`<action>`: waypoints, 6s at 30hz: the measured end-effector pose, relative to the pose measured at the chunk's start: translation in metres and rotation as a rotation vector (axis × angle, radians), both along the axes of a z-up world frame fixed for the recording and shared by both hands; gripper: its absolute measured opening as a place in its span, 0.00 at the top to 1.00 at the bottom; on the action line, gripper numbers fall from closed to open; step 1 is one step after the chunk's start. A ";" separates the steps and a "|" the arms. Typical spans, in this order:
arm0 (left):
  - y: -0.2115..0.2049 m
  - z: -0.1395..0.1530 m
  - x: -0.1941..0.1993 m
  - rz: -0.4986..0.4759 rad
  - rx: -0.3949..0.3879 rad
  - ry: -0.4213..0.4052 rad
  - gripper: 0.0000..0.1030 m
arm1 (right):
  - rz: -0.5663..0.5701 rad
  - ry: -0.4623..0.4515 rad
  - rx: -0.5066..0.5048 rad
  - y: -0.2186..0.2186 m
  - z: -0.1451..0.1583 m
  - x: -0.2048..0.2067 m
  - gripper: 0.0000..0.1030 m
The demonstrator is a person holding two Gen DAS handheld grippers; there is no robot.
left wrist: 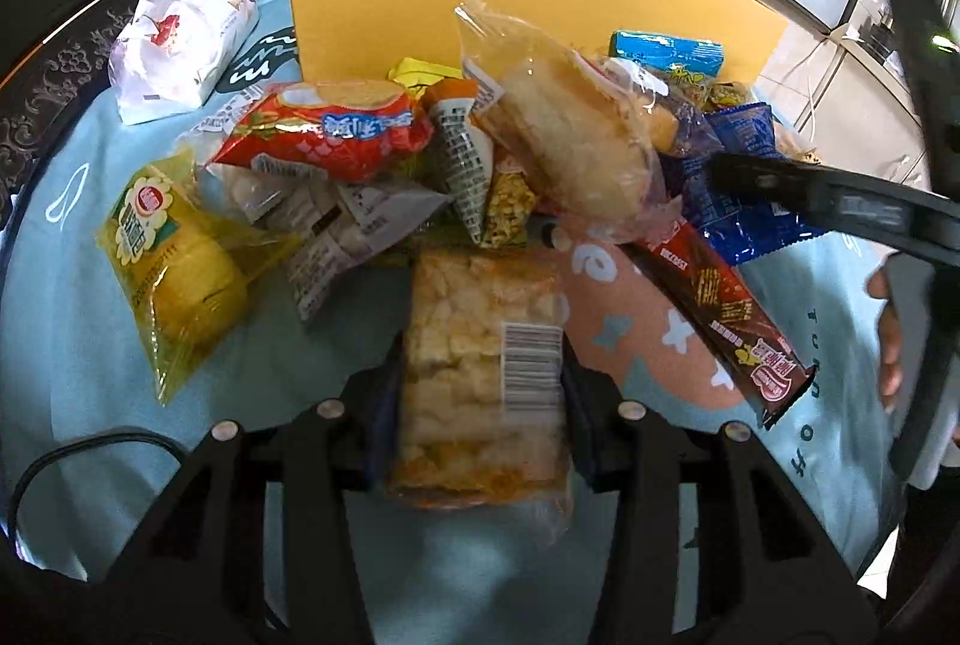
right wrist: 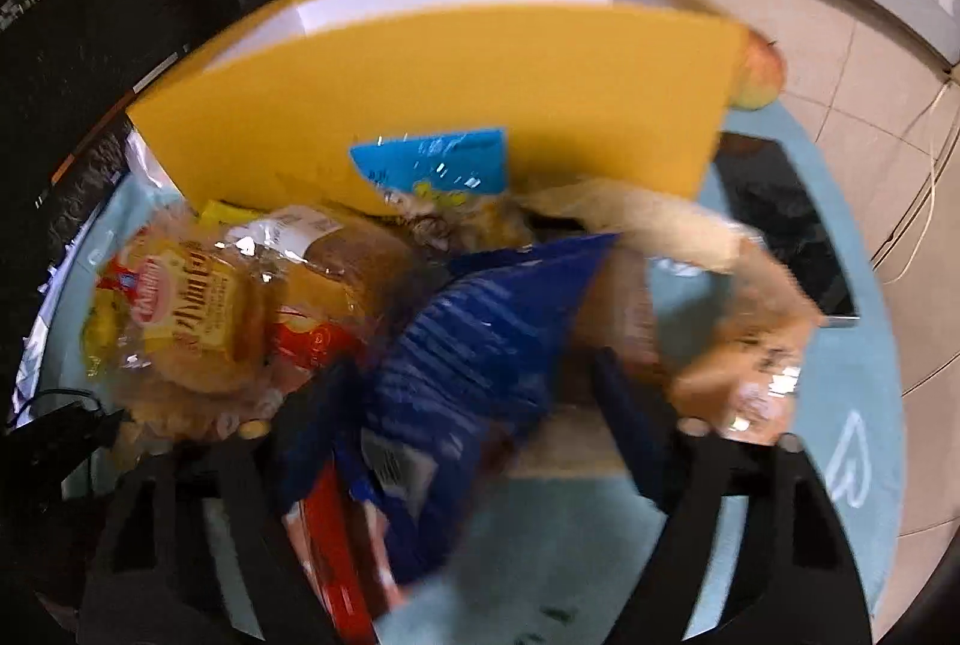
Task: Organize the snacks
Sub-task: 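Grasp the cracker bag with left gripper while right gripper grasps blue chip bag, then drop both held bags into the yellow box, then return both grippers to the pile and grasp the yellow bread bag with left gripper, then lift the yellow bread bag with left gripper while right gripper grasps the red sausage stick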
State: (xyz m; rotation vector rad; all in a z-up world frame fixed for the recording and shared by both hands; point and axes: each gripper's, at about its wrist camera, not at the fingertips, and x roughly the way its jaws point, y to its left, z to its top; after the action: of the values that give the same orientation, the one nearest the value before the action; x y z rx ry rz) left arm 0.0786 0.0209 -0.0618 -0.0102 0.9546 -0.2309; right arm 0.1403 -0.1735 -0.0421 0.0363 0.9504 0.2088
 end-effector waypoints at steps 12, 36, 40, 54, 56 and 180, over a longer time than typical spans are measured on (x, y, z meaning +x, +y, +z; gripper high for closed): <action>0.000 0.008 -0.007 0.008 -0.005 -0.027 0.55 | 0.019 -0.049 0.197 -0.027 0.021 -0.033 0.63; 0.000 0.086 -0.039 0.011 0.018 -0.199 0.55 | 0.019 -0.181 0.316 -0.070 0.064 -0.082 0.63; -0.004 0.109 -0.034 0.003 0.015 -0.245 0.55 | 0.038 -0.227 0.320 -0.070 0.082 -0.083 0.63; -0.036 0.164 0.043 0.000 0.002 -0.342 0.55 | 0.052 -0.362 0.353 -0.069 0.132 -0.032 0.63; -0.040 0.167 0.063 0.005 -0.005 -0.339 0.55 | 0.052 -0.375 0.361 -0.066 0.138 -0.014 0.63; -0.055 0.001 0.034 0.042 0.049 0.100 0.36 | 0.002 -0.172 0.324 -0.052 0.015 -0.042 0.03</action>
State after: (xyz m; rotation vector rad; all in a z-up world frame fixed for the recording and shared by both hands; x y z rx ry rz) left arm 0.1127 -0.0343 -0.0611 0.0032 1.0581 -0.1690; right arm 0.0984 -0.2259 -0.0272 0.3109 0.7379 0.3604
